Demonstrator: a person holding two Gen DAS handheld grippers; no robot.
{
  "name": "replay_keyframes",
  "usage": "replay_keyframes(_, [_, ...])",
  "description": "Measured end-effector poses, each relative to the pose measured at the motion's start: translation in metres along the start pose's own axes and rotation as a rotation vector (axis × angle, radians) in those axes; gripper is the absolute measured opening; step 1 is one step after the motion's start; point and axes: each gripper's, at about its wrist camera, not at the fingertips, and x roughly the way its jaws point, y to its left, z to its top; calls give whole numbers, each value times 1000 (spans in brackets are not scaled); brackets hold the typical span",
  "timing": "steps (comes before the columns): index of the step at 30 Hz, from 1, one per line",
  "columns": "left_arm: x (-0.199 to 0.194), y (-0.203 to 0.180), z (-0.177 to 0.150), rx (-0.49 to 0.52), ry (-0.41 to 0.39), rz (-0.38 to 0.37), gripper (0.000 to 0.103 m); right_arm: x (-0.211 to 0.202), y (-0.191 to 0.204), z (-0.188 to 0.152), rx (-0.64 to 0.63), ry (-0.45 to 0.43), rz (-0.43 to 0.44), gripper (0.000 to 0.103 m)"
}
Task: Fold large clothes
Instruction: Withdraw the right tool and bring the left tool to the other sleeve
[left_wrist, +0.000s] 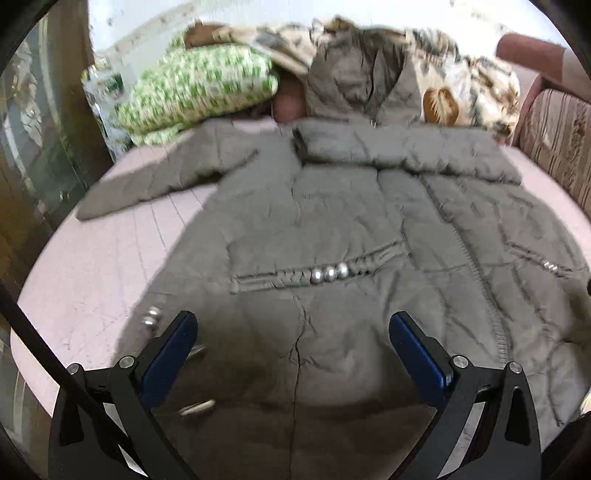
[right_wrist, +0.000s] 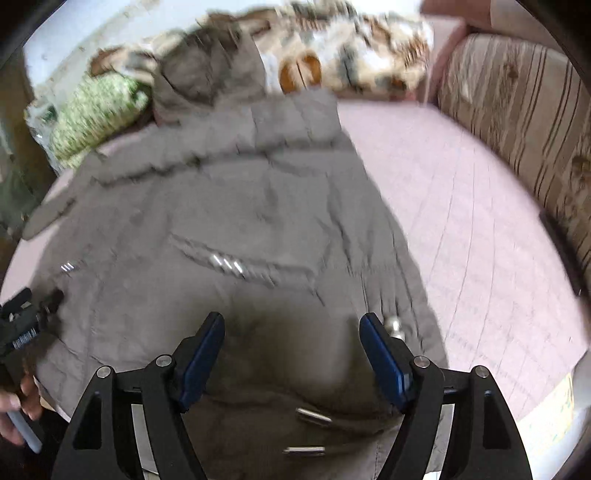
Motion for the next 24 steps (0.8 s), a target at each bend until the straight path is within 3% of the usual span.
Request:
replay_keyframes(2, [-14,1,3,9,-46,8,103,-9,12,2,-38,-56,11,79])
replay_keyframes(6, [-34,8,7,-15,-99,10,103,-5,40,3,-103,-51,68,79])
replay_keyframes(14, [-30,25,6,-75,-69,18,103,8,101,-3,-256,-30,104,80])
replay_keyframes(24, [-15,42,6,-147,-18,18,103,12,123,-3,-322,-48,93,80])
